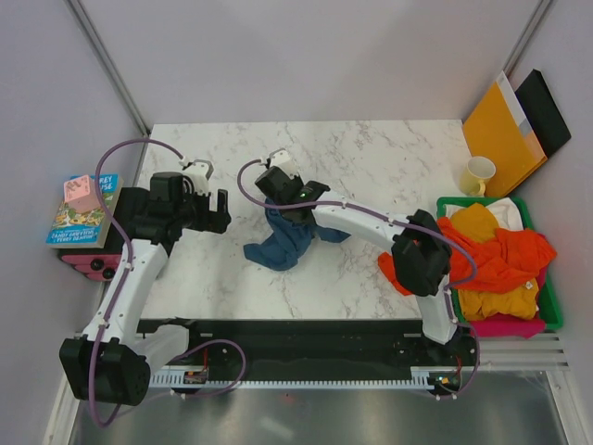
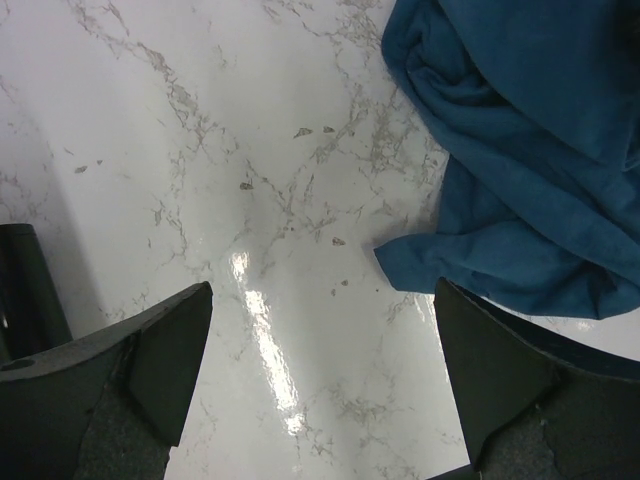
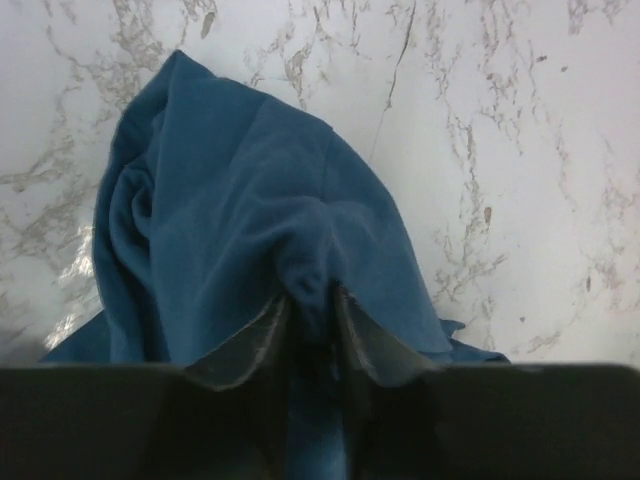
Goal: Fold and stack the t-shirts
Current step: Move the tshirt to the center of the board
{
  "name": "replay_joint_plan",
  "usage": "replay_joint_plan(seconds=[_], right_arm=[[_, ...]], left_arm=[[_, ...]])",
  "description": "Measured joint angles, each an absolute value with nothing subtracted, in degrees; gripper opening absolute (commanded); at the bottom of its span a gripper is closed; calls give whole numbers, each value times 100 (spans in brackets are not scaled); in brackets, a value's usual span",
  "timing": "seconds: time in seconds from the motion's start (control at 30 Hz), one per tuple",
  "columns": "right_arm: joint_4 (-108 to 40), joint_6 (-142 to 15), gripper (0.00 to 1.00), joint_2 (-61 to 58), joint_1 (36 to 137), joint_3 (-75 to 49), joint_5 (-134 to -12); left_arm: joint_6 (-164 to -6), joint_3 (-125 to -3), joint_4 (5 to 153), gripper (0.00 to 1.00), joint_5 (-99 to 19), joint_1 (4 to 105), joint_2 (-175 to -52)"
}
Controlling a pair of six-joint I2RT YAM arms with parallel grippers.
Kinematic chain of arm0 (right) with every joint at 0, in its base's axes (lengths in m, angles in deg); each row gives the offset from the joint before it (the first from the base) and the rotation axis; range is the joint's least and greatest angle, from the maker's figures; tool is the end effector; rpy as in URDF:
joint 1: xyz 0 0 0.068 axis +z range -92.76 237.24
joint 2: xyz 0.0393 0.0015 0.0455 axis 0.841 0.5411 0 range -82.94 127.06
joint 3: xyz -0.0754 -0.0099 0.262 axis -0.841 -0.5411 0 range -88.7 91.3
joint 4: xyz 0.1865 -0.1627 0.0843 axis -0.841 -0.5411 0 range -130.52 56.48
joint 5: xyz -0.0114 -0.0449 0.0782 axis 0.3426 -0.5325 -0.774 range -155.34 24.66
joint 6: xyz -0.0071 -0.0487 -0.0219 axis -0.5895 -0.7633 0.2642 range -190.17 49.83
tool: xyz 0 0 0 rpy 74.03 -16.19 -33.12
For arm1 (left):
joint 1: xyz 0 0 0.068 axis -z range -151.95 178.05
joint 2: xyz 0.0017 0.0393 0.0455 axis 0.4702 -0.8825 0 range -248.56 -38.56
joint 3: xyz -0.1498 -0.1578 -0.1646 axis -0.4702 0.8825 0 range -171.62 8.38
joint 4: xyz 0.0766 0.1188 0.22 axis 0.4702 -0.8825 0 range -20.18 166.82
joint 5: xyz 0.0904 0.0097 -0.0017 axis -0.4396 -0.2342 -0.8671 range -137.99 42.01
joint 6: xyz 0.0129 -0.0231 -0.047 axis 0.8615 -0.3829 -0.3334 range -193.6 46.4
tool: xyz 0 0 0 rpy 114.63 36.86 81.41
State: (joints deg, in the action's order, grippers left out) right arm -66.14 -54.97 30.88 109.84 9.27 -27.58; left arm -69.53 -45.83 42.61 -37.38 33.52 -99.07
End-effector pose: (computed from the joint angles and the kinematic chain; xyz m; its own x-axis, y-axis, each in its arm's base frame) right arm 0.2884 0.3414 0.2695 -0.5387 -0.3633 -0.7601 -0.2489 0.9306 -0.2684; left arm 0.2214 -0.0278 0.3053 -0.6284 0.1303 -0.7669 0.2785 0.9582 -0.0654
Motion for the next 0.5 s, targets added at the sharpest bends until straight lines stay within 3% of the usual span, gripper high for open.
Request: replay_joint_plan(seconds=[0.07,0.3,0.5], right_arm=[[-6654,-5493,96,3453,10940,1124,-2712],[-6794,-5466,98,3392,10801,1183,-2299],[-6877,-4962,98,1825,10606,372,-1711]], left_arm=[[-6953,-4583,4261,100,-3736,3352,-9936],[-6953,-4583,4263,100,-3731,3352,-10006],[-6953,-4583,4269,100,-3690,3352,-10148]])
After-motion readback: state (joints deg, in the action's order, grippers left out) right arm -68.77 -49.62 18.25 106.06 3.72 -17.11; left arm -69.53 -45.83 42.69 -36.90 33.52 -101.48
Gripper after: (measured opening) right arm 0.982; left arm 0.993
